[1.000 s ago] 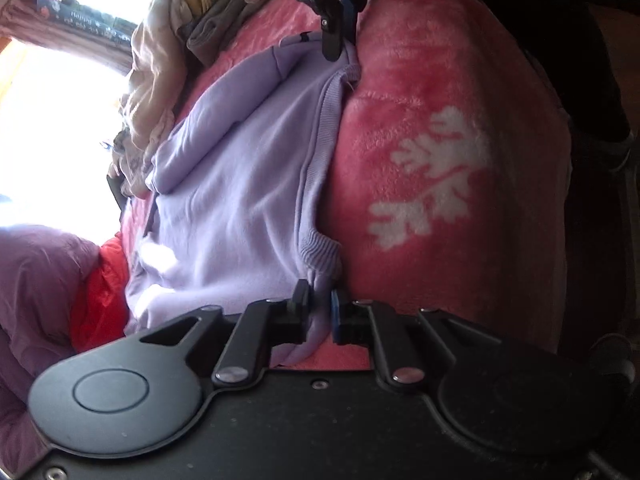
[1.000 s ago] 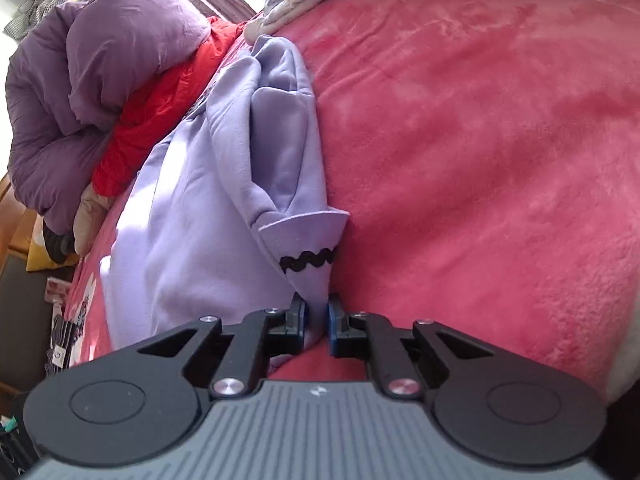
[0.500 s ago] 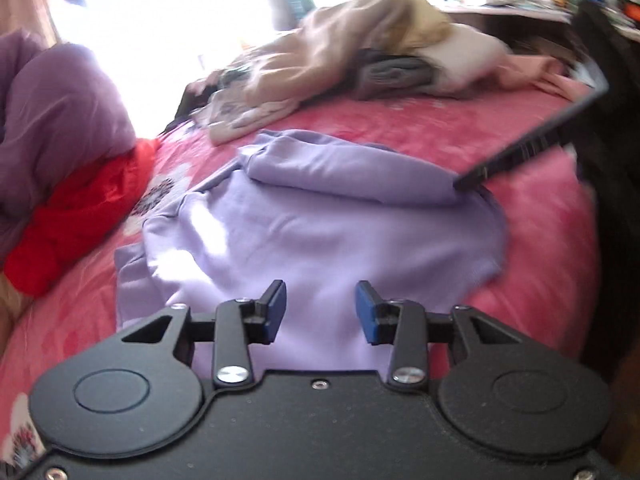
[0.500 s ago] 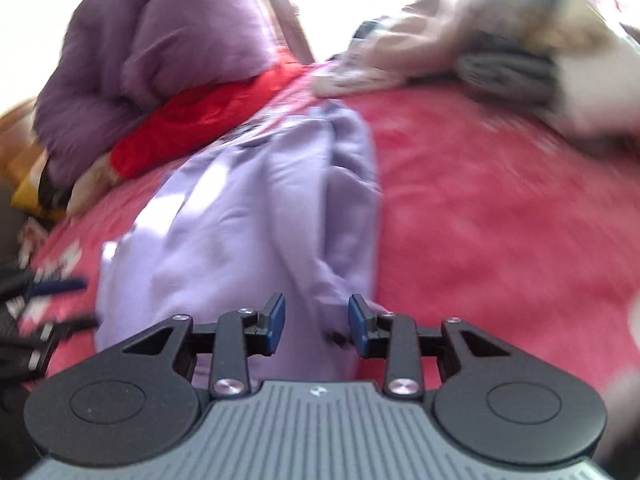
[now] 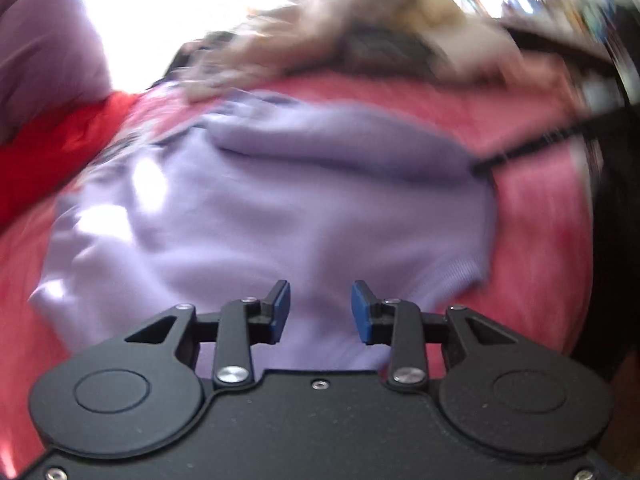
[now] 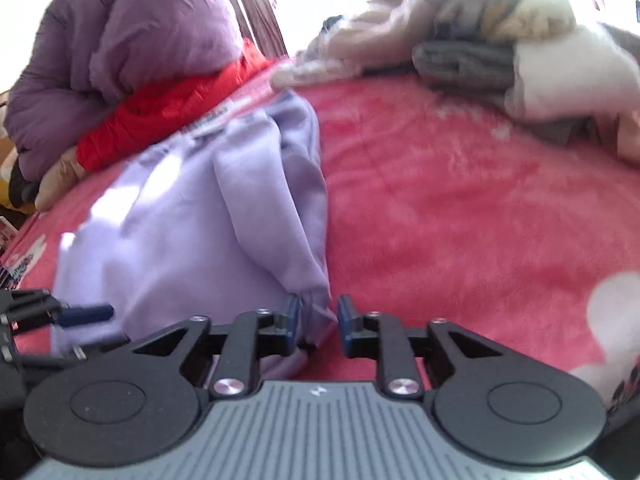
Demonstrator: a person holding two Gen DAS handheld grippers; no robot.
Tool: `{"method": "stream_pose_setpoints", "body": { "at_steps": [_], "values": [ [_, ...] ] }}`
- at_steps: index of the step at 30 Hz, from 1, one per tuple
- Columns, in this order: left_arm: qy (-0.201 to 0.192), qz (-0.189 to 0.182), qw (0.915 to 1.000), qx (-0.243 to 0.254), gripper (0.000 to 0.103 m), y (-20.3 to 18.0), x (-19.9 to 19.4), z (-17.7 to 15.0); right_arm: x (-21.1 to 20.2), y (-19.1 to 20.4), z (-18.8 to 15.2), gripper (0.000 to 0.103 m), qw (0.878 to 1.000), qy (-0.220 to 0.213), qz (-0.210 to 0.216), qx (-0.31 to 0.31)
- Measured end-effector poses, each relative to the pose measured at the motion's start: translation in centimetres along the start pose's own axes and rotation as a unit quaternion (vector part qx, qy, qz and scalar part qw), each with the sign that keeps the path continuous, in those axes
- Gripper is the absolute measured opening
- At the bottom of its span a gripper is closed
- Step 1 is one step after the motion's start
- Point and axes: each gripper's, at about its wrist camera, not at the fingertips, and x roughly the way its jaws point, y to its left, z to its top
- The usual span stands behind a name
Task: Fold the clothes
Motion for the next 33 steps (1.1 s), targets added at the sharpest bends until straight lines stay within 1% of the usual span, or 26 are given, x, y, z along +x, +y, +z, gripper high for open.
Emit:
{"method": "stream_pose_setpoints", "body": {
  "at_steps": [2,3,5,8,10,12,15,17,20,21,23,25,27,28,29,30,31,32,33],
  "values": [
    [-0.029,0.009,0.9974,-0.065,0.032,2.6,-1.0,0.4,-0.6,0.4,0.2,0.031,1.0,-0.022,0.009,-0.01],
    [-0.043,0.019,0.9938,-0.1,0.032,3.8,-1.5,0.4,-0.7,0.6,0.5,0.032,0.999,-0.031,0.014,-0.015],
    [-0.063,0.046,0.9816,-0.174,0.032,6.4,-2.0,0.3,-0.5,1.2,1.0,0.033,0.999,-0.04,0.017,-0.032],
    [-0.077,0.071,0.9597,-0.261,0.032,10.2,-2.3,-0.1,0.6,2.1,2.2,0.033,0.997,-0.045,0.017,-0.057],
    [-0.084,0.082,0.949,-0.293,0.032,12.5,-2.1,-0.2,1.6,2.6,3.3,0.033,0.996,-0.044,0.015,-0.07],
    [-0.09,0.104,0.9378,-0.319,0.032,15.1,-1.9,-0.1,2.7,3.0,4.3,0.033,0.995,-0.047,0.01,-0.083],
    [-0.095,0.118,0.915,-0.374,0.032,19.1,-0.9,-0.6,4.6,3.5,6.2,0.033,0.994,-0.043,0.008,-0.095],
    [-0.092,0.124,0.9028,-0.401,0.032,21.4,-0.1,-1.1,6.1,3.9,7.5,0.034,0.994,-0.038,0.004,-0.104],
    [-0.084,0.115,0.8885,-0.436,0.032,24.7,1.2,-1.9,8.3,4.3,9.2,0.037,0.993,-0.019,0.007,-0.114],
    [-0.079,0.108,0.8856,-0.445,0.032,25.4,1.5,-2.2,8.9,4.6,9.7,0.038,0.993,-0.013,0.009,-0.117],
    [-0.066,0.092,0.8834,-0.455,0.032,26.5,2.5,-2.4,10.2,5.0,10.7,0.038,0.992,-0.002,0.017,-0.123],
    [-0.053,0.075,0.8843,-0.458,0.032,27.1,3.6,-2.4,11.6,5.3,11.4,0.038,0.991,0.017,0.03,-0.13],
    [-0.038,0.06,0.89,-0.45,0.032,27.0,4.7,-2.2,12.9,5.7,11.9,0.038,0.989,0.036,0.036,-0.142],
    [-0.031,0.061,0.8943,-0.442,0.032,26.9,5.2,-2.0,13.6,5.8,12.1,0.038,0.987,0.044,0.037,-0.148],
    [-0.026,0.067,0.8993,-0.431,0.027,26.6,5.7,-1.8,14.1,6.0,12.3,0.037,0.986,0.053,0.041,-0.153],
    [-0.021,0.072,0.9037,-0.421,0.022,26.4,6.2,-1.7,14.6,6.1,12.4,0.027,0.985,0.06,0.047,-0.157],
    [-0.019,0.077,0.9071,-0.413,0.014,26.2,6.4,-1.6,14.9,6.1,12.5,0.007,0.984,0.067,0.053,-0.156],
    [-0.018,0.08,0.9097,-0.407,0.013,26.1,6.5,-1.6,14.9,6.0,12.6,0.003,0.984,0.067,0.059,-0.155],
    [-0.018,0.081,0.9116,-0.403,0.012,26.0,6.5,-1.6,14.8,6.0,12.7,0.002,0.984,0.064,0.065,-0.153]
  ]
}}
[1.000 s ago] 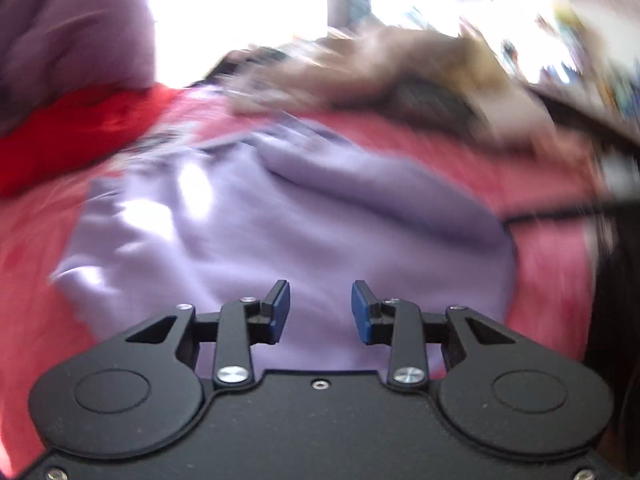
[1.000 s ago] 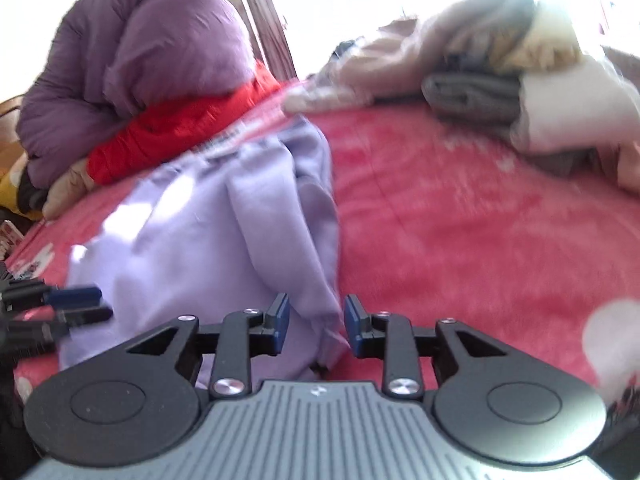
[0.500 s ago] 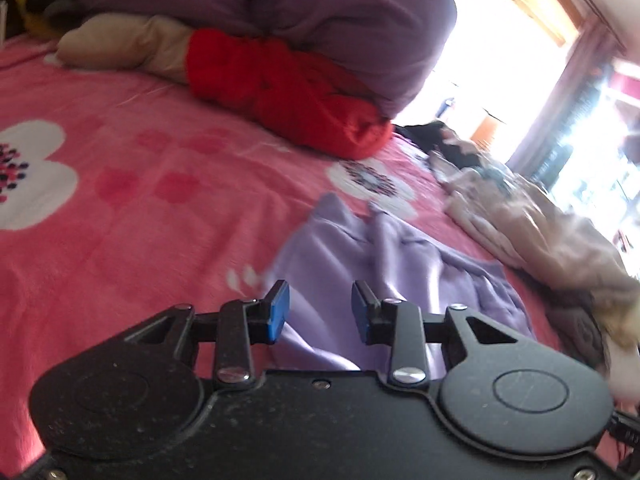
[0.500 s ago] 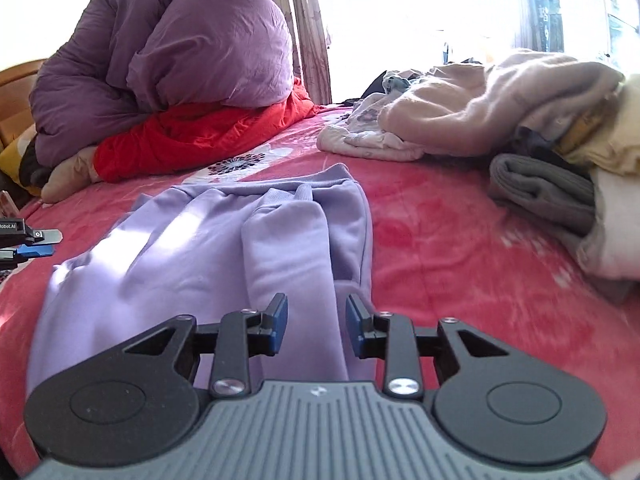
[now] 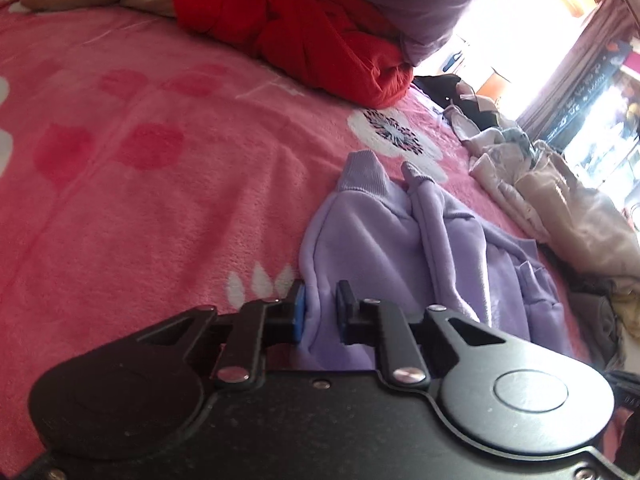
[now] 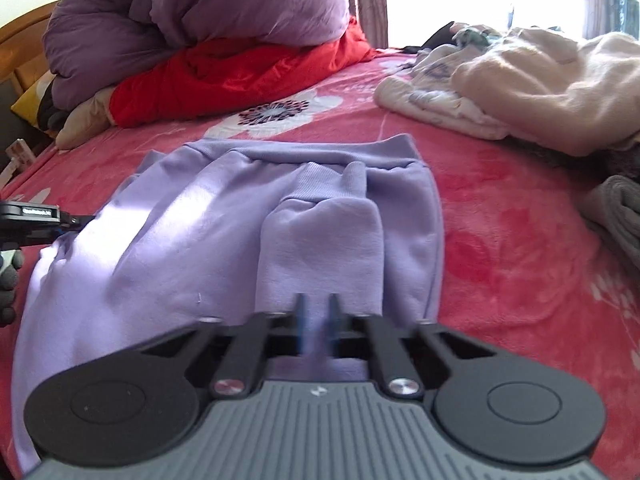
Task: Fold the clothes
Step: 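Grasp the other sleeve cuff with the left tool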
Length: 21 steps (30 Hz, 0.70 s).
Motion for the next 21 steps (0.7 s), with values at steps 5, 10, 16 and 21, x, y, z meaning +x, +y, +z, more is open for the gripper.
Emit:
{"method": "stream_pose_setpoints", "body": {
  "at_steps": [5,10,16,21],
  "values": [
    [-0.001,0.004,1.0,0.002,0.012,0.1,-0.1,-0.1,-2.2,-2.5,-0.3,0.002,0.997,-0.043,0.012,0.062],
    [-0.003,0.008,1.0,0.004,0.012,-0.2,-0.2,-0.2,-0.8,-4.0,1.2,0.07,0.995,-0.051,0.013,0.08],
    [-0.001,0.006,1.0,0.005,0.012,0.0,0.1,0.0,4.6,-3.9,3.7,0.027,0.998,0.029,0.014,0.044],
    [0.0,0.003,1.0,0.003,0.012,0.1,-0.1,0.0,3.9,-3.9,3.2,0.006,0.999,0.01,0.015,0.047]
  ]
}}
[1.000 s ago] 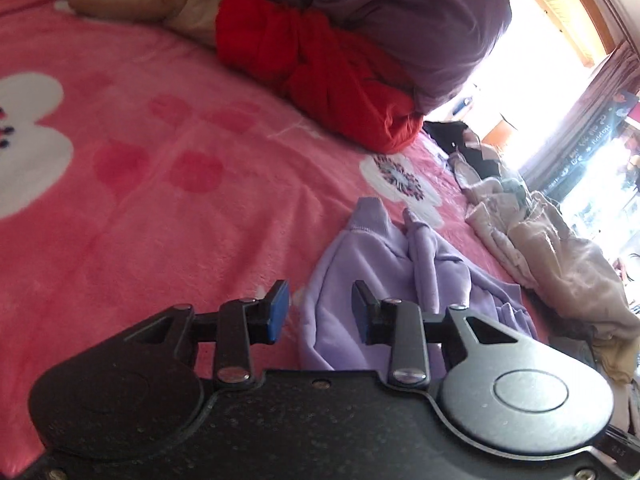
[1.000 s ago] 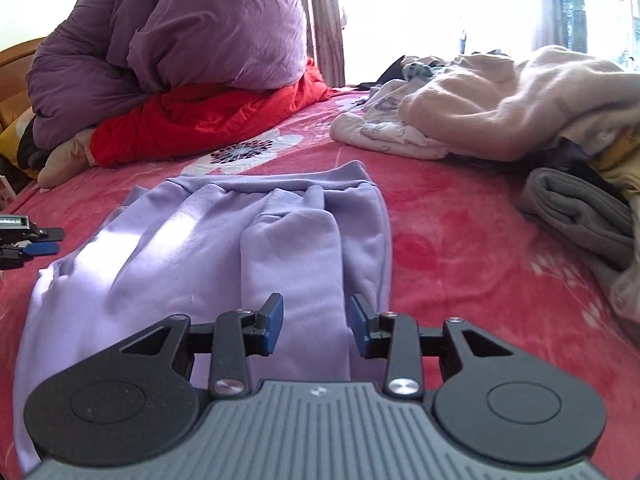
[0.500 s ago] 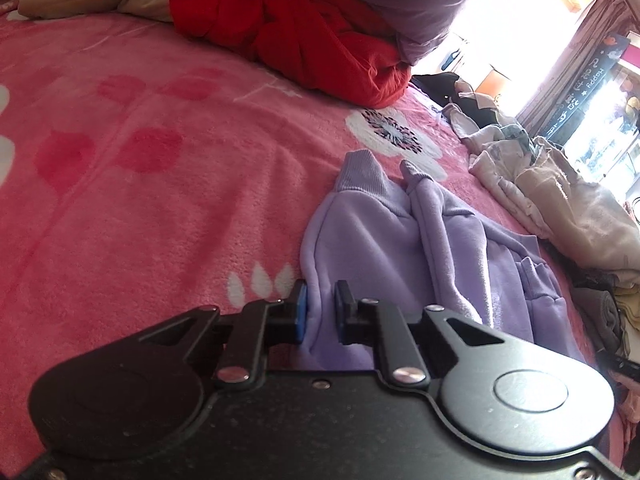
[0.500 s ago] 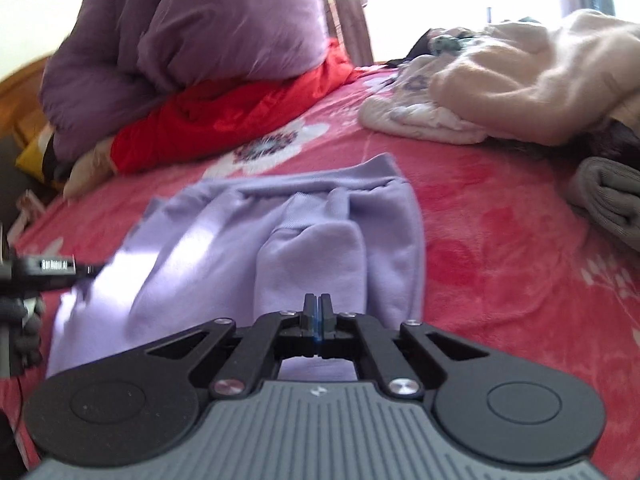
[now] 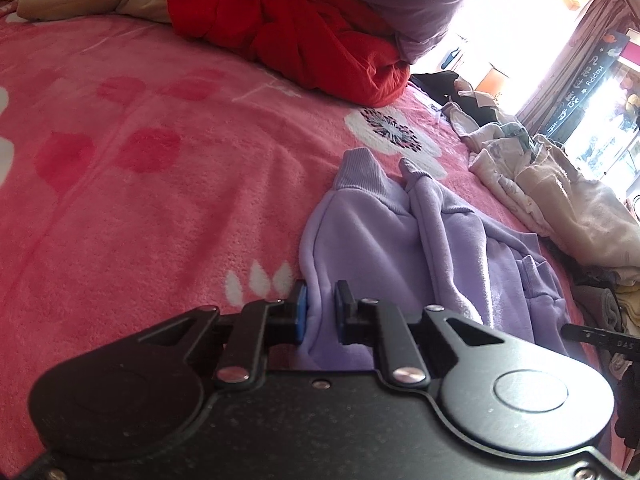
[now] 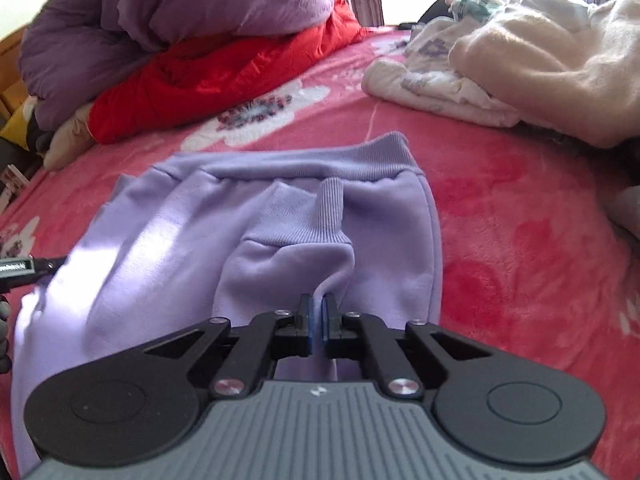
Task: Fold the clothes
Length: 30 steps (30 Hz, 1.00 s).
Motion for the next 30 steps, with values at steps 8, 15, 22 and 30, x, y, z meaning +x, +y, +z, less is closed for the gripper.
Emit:
{"method": "stream_pose_setpoints", "body": {
  "at_steps": [8,15,22,30],
  "values": [
    [0.0,-0.002,1.0,0.0,0.012,0.0,-0.3,-0.1,-11.6,-5.2,-2.1,0.006,0.981,-0.163,-0.061,0.085],
    [-0.001,-0.001,1.0,0.0,0.012,-0.1,-0.2,-0.1,-18.9,-10.0,-8.0,0.006,0.947,-0.246,-0.158,0.133],
    [-0.001,-0.002,1.0,0.0,0.012,-0.1,-0.2,-0.2,-19.6,-14.0,-13.8,0.006,0.929,-0.226,-0.189,0.224],
    [-0.001,-0.005,1.0,-0.004,0.012,0.0,-0.3,-0.2,-18.7,-18.6,-16.5,0.063,0.89,-0.185,-0.179,0.376]
  ]
}}
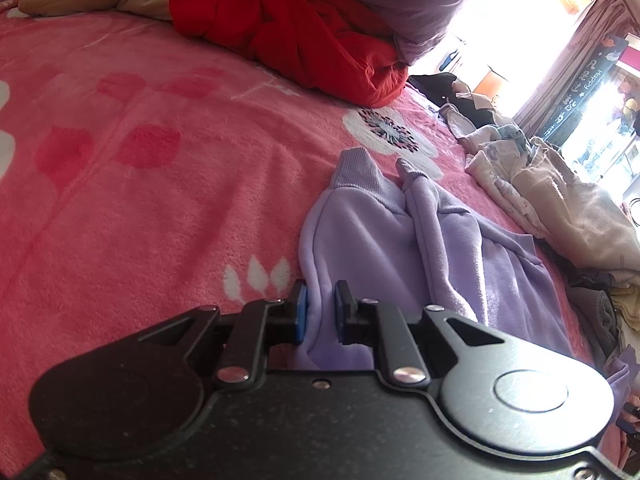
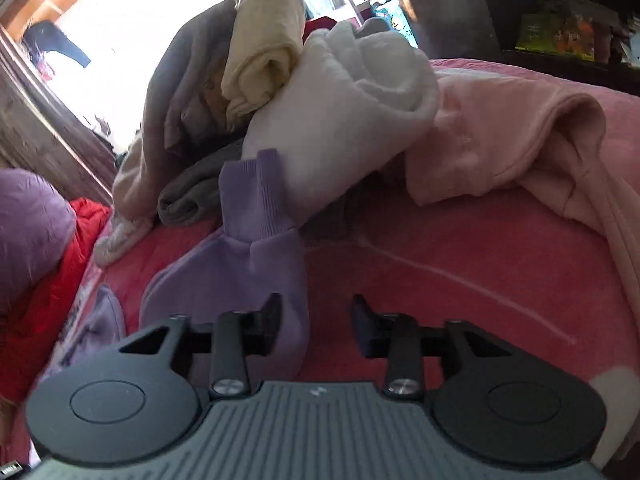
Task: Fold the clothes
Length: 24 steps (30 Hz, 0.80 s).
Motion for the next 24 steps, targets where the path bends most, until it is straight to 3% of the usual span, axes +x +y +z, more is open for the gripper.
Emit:
{"method": "stream_pose_setpoints", "body": {
  "at_steps": [6,7,10,12,14,16,19,24],
  "values": [
    [0.001,0.0,1.0,0.002,0.012,0.0,0.0,0.0,0.2,0.5,1.3,0.064,0.998,-0.035,0.032,-0.053],
    [0.001,0.0,1.0,0.002,0.012,0.0,0.0,0.1,0.8,0.4,2.1,0.071,0.998,-0.033,0.039,-0.048],
    [0.001,0.001,1.0,0.004,0.011,0.0,-0.1,0.0,3.7,-2.0,5.2,0.078,0.995,-0.006,0.075,0.059],
    [0.001,0.002,1.0,0.005,0.012,0.0,-0.1,0.0,6.0,-5.0,7.7,0.077,0.981,0.002,0.093,0.172],
    [0.002,0.004,1.0,0.007,0.012,-0.1,-0.1,0.0,8.8,-7.9,10.2,0.067,0.959,0.027,0.094,0.267],
    [0.002,0.007,0.9999,0.012,0.012,-0.3,0.1,0.0,10.6,-8.4,12.7,0.062,0.963,0.03,0.08,0.254],
    [0.004,0.013,0.9997,0.023,0.012,-0.5,0.4,-0.1,11.9,-6.1,16.5,0.061,0.99,0.001,0.037,0.138],
    [0.003,0.017,0.9992,0.037,0.012,-0.8,0.7,-0.3,14.6,-5.1,20.2,0.061,0.997,-0.043,-0.007,0.069]
  ]
}}
